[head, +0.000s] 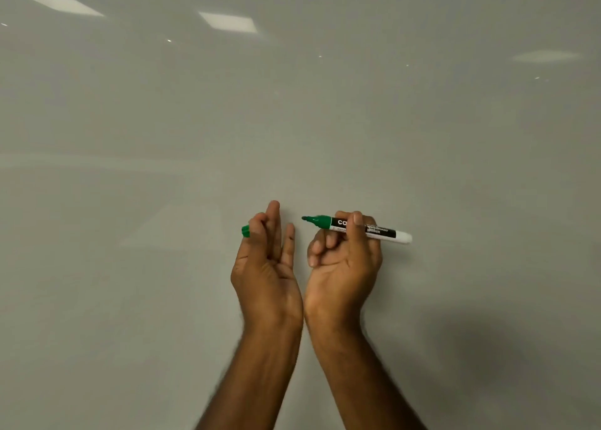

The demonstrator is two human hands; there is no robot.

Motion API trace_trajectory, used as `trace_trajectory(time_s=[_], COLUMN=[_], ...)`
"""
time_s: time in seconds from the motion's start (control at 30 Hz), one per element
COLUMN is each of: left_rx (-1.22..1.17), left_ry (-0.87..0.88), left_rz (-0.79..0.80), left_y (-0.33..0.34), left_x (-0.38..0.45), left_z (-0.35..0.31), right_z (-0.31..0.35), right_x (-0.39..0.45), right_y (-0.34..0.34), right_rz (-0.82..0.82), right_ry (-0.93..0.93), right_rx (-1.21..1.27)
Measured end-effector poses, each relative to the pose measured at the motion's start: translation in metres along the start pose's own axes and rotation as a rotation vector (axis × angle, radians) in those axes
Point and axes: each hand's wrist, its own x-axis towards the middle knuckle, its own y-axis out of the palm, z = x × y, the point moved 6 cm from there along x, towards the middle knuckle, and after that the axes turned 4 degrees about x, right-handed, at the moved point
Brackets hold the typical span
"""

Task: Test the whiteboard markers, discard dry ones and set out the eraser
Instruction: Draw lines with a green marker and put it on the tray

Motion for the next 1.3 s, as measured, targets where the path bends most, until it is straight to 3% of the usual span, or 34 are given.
trace_trajectory(time_s=[0.23,0.5,0.77,0.97,1.03,1.17,1.3], left_rx=[0.029,-0.114,-0.292,-0.005,0.175,0.612,0.918], left_ry=[0.087,0.195,0.133,0.503,0.705,1.139,1.418], left_rz=[-0.014,0.295,0.443,0.652,0.682,0.647,0.55], left_y=[0.009,0.072,0.13,0.191,0.213,0.255,0.291], left_x=[-0.007,0.01,0.045,0.065,0.066,0.072,0.092], left_z=[-0.006,-0.039,-0.087,-0.153,-0.174,-0.196,-0.21], right_z=[0.013,0.056,0.124,0.191,0.207,0.225,0.233], right_x=[0.003,0.035,0.081,0.117,0.128,0.145,0.155], right_y=[-0.003,0.032,0.095,0.155,0.174,0.211,0.247], right_rz=[-0.036,0.05,0.165,0.32,0.359,0.406,0.45], right_ry=[-0.078,-0.251,-0.554,-0.805,-0.852,-0.888,-0.923], right_rx=[0.045,0.049,0.021,-0.04,-0.073,-0.125,-0.181])
